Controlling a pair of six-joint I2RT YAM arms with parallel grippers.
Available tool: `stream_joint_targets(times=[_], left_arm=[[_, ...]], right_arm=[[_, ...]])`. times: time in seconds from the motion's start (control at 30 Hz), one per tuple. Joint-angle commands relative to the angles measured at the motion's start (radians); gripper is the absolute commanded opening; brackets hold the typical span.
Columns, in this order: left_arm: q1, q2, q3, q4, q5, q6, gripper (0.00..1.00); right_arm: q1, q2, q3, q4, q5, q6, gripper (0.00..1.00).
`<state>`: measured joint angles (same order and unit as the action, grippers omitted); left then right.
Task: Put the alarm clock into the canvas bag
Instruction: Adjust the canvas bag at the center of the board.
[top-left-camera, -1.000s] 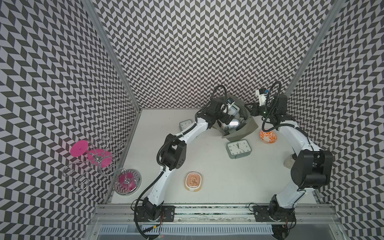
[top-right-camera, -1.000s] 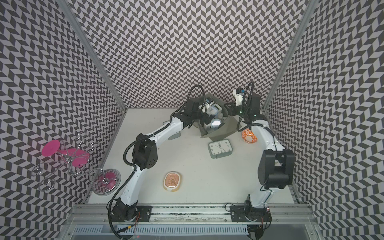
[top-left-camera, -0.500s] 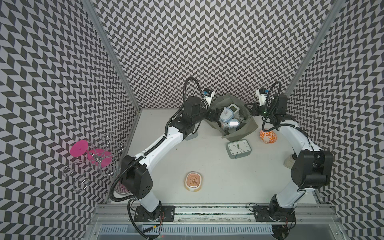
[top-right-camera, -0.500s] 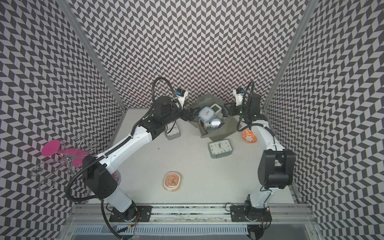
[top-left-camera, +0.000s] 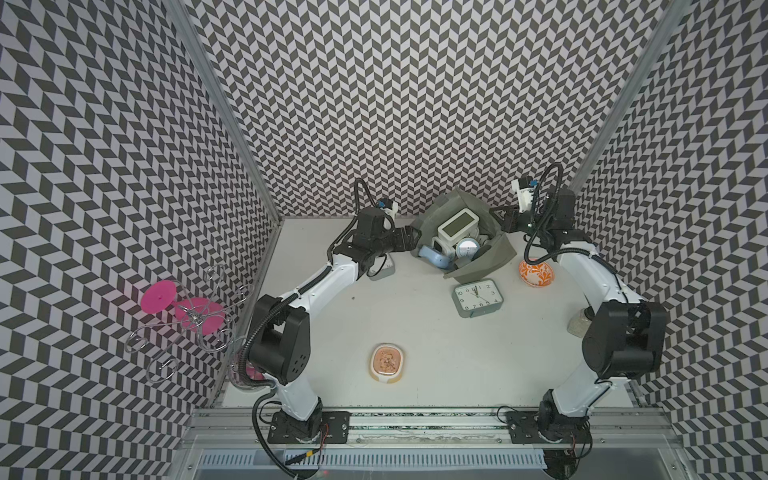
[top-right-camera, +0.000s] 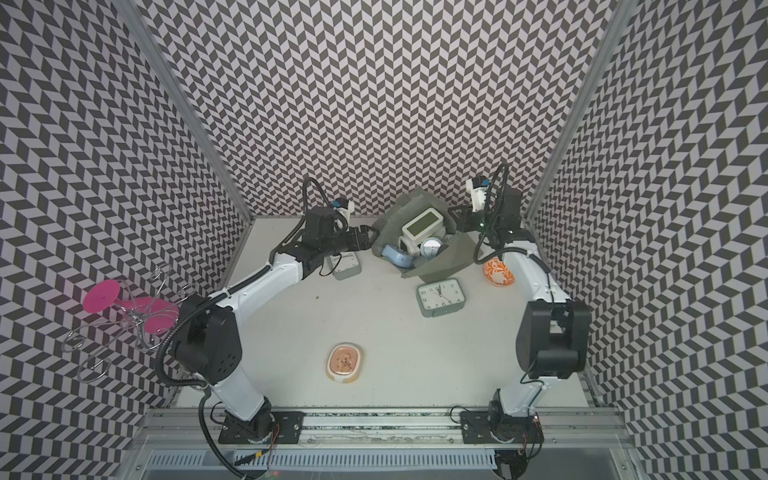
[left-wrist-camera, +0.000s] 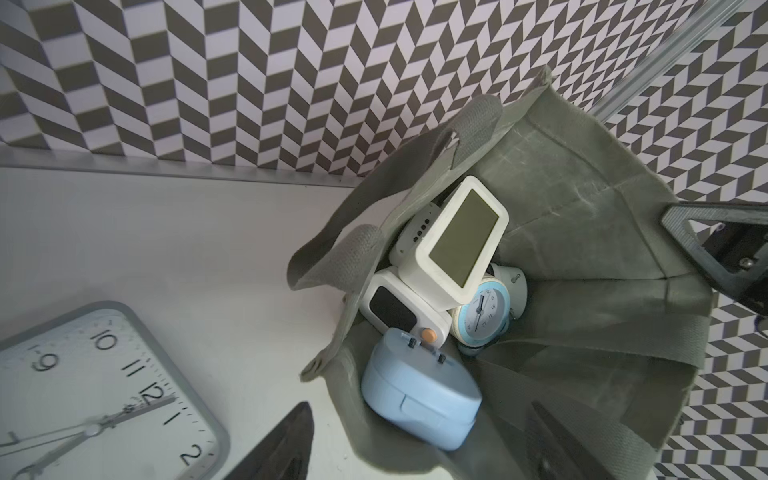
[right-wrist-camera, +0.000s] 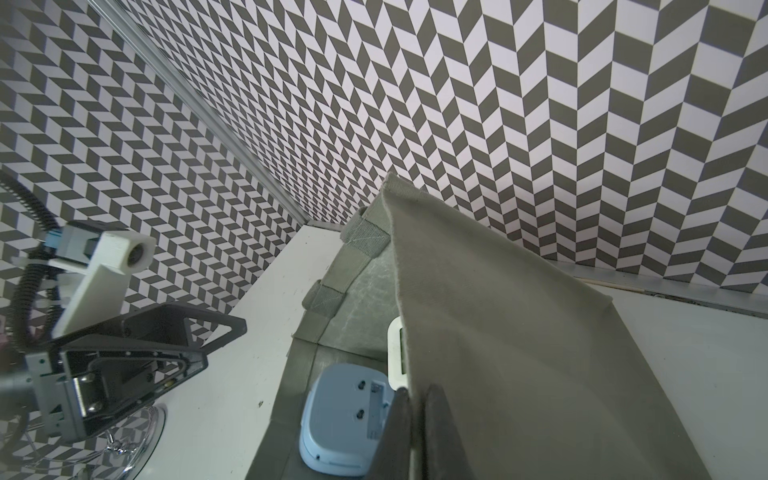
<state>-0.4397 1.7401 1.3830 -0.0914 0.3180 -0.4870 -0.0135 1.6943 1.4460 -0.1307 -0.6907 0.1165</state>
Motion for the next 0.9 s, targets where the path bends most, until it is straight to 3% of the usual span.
stream_joint_targets(times=[0.0, 0.37, 0.6, 0.87], left_arm=[[0.004, 0.033, 0.035, 0.047, 0.058, -0.061, 0.79], [0.016, 0.016, -0.034, -0.011, -0.047, -0.052, 0.77], [0.013, 0.053, -0.094, 0.052, 0.014, -0.095, 0.7], [0.013, 0.125, -0.055, 0.114, 0.072, -0.117, 0.6]], right_arm=[[0.006, -0.064, 0.004, 0.065, -0.033, 0.01, 0.0], [0.005, -0.054, 0.01, 0.063, -0.031, 0.006, 0.0], [0.005, -0.06, 0.006, 0.063, -0.031, 0.008, 0.0], [0.005, -0.056, 0.006, 0.062, -0.027, 0.005, 0.0]])
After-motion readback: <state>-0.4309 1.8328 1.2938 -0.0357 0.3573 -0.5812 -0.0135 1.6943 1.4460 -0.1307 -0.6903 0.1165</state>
